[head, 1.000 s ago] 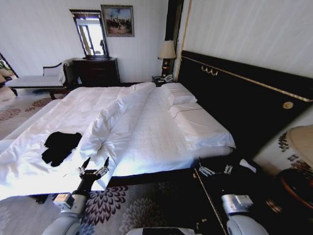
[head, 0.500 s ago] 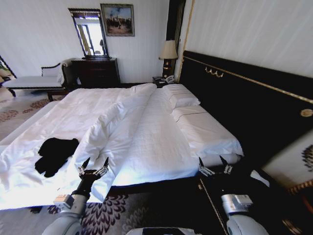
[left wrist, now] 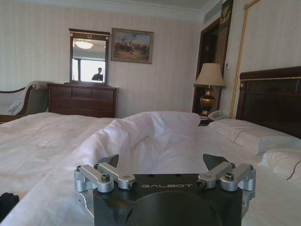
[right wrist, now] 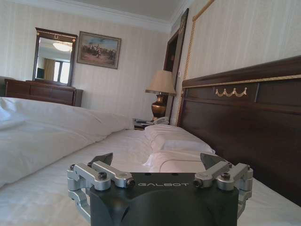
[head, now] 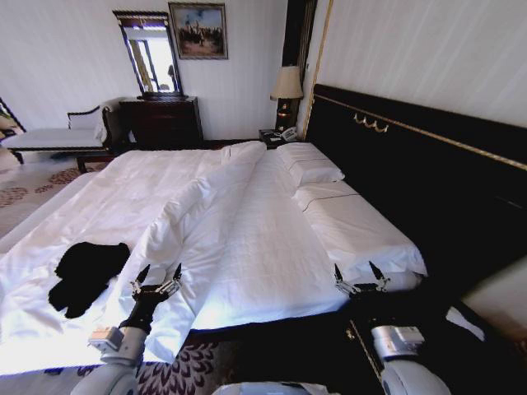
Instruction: Fold the clothes on the bed.
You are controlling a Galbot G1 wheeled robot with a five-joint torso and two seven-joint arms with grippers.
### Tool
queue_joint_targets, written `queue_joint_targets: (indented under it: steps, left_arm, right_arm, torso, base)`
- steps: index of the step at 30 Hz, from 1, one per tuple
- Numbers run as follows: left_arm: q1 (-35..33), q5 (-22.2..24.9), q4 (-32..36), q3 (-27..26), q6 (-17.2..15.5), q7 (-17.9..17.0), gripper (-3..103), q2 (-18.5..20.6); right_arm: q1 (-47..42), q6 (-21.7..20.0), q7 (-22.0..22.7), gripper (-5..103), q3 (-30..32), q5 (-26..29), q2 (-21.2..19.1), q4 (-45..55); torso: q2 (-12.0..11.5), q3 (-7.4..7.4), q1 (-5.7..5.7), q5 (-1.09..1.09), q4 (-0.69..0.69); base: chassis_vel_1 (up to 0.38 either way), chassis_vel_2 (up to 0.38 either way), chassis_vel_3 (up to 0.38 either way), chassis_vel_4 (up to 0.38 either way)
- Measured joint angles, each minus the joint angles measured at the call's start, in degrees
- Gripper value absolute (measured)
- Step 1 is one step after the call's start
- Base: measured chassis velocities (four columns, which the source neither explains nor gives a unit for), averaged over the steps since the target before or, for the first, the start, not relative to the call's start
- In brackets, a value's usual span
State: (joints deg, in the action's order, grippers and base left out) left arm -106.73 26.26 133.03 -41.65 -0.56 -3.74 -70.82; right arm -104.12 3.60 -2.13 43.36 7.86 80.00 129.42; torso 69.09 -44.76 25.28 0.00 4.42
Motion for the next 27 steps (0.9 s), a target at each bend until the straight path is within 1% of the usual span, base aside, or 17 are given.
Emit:
queue_joint_targets:
  steps: [10, 18, 27]
  left_arm:
    - [0.3, -0.6, -0.2, 0.2, 0.0, 0.0, 100, 0.2]
    - [-0.1, -4.0, 0.1, 0.5, 1.0, 0.1, 100, -0.4]
    - [-0.1, -3.9, -0.1, 0.7, 1.1, 0.1, 100, -0.4]
  right_arm:
    - [0.2, 0.0, 0.0, 100, -0.2, -0.2, 0.2, -0.3]
    - [0.2, -0.2, 0.0, 100, -0.3, -0.3, 0.3, -0.3]
    - [0.2, -0.3, 0.0, 100, -0.4, -0.6, 0.4, -0.2]
  torso:
    - [0.0, 0.00, 0.00, 0.00, 0.00]
    - [0.0, 0.00, 0.00, 0.00, 0.00]
    - [0.0, 0.00, 0.00, 0.01, 0.00]
  base:
    - [0.015, 0.094, -0.017, -0.101]
    - [0.024, 0.099, -0.011, -0.100]
    - [0.063, 0.091, -0.053, -0.093]
